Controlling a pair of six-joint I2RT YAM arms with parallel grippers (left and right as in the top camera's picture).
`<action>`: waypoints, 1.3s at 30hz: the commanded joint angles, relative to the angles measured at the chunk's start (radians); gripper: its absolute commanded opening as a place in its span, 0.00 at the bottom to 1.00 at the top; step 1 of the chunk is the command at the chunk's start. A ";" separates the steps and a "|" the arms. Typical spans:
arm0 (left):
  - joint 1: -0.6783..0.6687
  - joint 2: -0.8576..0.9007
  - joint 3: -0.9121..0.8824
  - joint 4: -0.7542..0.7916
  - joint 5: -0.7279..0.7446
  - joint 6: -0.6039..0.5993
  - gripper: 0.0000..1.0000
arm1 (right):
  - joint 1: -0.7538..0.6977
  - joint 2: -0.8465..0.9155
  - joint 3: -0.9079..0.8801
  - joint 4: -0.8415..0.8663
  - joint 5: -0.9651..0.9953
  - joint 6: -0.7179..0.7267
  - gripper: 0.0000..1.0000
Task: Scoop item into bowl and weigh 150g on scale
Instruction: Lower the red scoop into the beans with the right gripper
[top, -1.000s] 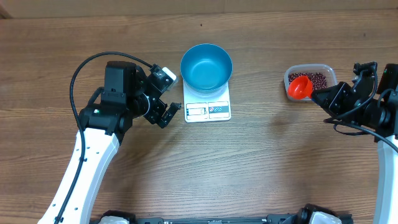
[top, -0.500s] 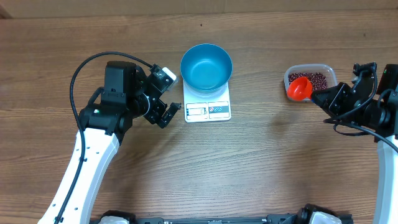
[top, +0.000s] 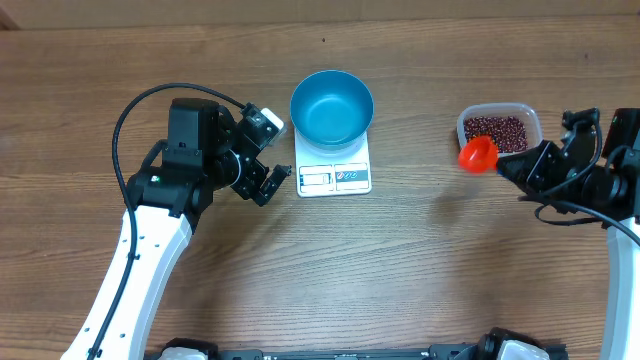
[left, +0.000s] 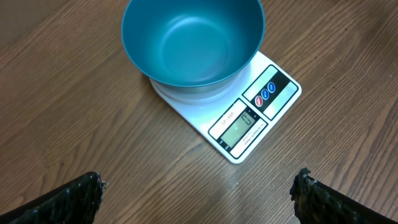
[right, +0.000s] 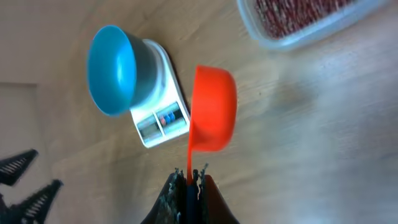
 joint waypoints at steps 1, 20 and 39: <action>0.004 0.005 0.023 0.000 0.017 0.012 0.99 | -0.003 -0.013 0.022 -0.047 0.066 -0.048 0.04; 0.004 0.005 0.023 0.000 0.017 0.012 1.00 | 0.037 0.443 0.656 -0.195 0.398 -0.233 0.04; 0.004 0.005 0.023 0.000 0.017 0.012 1.00 | 0.032 0.634 0.597 -0.087 0.438 -0.691 0.04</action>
